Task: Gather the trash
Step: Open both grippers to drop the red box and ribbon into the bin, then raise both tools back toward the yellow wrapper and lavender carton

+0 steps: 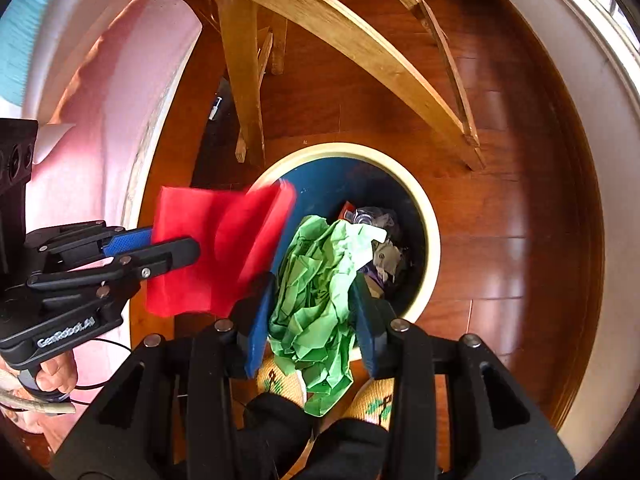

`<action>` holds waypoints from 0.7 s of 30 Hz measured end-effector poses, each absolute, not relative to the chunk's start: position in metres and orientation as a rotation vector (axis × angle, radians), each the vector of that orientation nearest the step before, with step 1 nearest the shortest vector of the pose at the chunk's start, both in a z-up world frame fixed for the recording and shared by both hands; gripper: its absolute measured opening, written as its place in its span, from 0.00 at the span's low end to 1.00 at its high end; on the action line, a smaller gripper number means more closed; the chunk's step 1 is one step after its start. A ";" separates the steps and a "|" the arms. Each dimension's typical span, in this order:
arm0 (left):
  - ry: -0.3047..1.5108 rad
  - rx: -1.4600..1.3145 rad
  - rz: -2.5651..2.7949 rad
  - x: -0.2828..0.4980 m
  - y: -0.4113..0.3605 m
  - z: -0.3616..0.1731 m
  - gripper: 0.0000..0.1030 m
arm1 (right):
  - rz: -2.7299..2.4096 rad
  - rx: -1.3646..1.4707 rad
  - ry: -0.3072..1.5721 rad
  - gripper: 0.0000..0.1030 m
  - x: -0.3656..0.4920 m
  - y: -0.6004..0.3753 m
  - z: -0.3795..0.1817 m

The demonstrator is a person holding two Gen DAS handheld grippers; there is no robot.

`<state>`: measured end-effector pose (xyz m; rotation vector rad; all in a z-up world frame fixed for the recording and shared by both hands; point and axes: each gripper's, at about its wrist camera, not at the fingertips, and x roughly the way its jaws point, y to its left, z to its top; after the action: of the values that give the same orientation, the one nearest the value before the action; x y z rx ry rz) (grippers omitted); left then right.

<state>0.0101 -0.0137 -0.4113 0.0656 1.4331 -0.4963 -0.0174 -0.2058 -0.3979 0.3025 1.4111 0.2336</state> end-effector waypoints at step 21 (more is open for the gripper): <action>1.344 0.084 -0.455 0.012 0.008 -0.391 0.91 | 0.175 0.281 1.399 0.66 -0.009 -0.208 -0.407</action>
<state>0.0115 0.0076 -0.3914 0.0843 1.3436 -0.4552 -0.0088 -0.2084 -0.4066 0.2815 1.3988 0.1752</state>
